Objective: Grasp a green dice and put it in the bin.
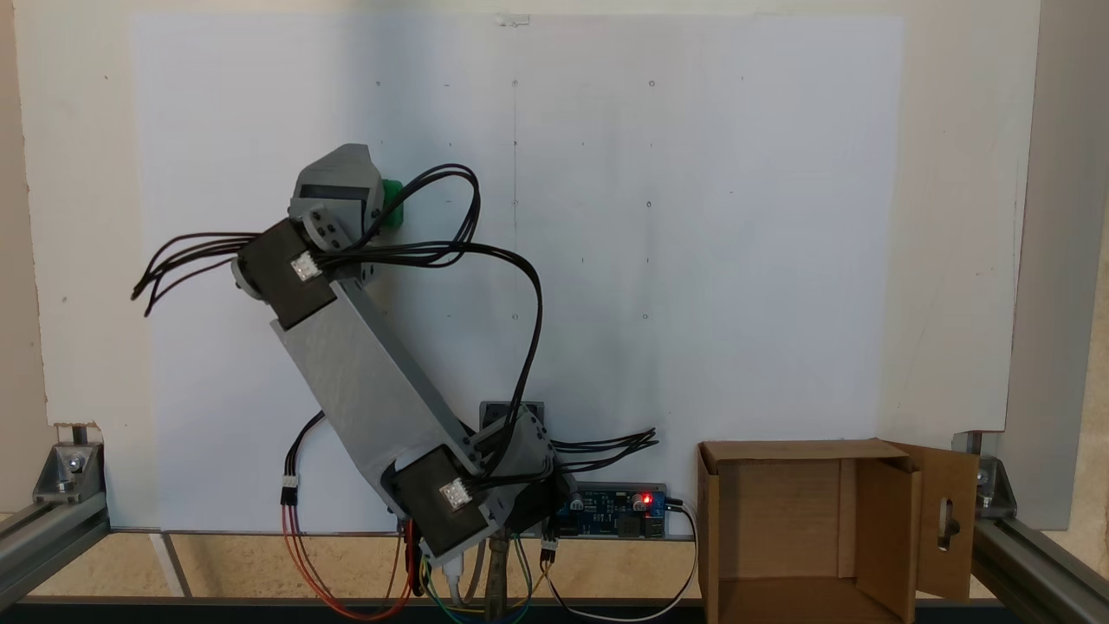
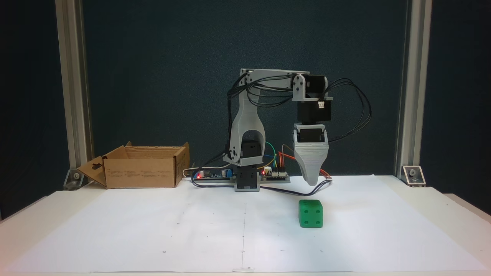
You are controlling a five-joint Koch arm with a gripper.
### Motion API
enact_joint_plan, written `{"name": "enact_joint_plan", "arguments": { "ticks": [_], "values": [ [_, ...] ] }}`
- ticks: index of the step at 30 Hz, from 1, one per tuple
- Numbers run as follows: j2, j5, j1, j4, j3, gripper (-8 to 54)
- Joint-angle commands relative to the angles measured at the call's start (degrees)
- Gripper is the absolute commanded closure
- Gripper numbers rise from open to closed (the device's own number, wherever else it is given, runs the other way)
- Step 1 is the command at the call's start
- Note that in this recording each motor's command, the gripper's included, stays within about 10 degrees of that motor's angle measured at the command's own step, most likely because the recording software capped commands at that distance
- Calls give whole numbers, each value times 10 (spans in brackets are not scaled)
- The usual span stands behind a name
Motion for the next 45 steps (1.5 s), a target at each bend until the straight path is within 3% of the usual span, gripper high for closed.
{"name": "enact_joint_plan", "arguments": {
  "ticks": [1,45],
  "values": [
    [0,39,2,-5,-7,21],
    [-92,43,-7,-138,82,40]
  ]
}}
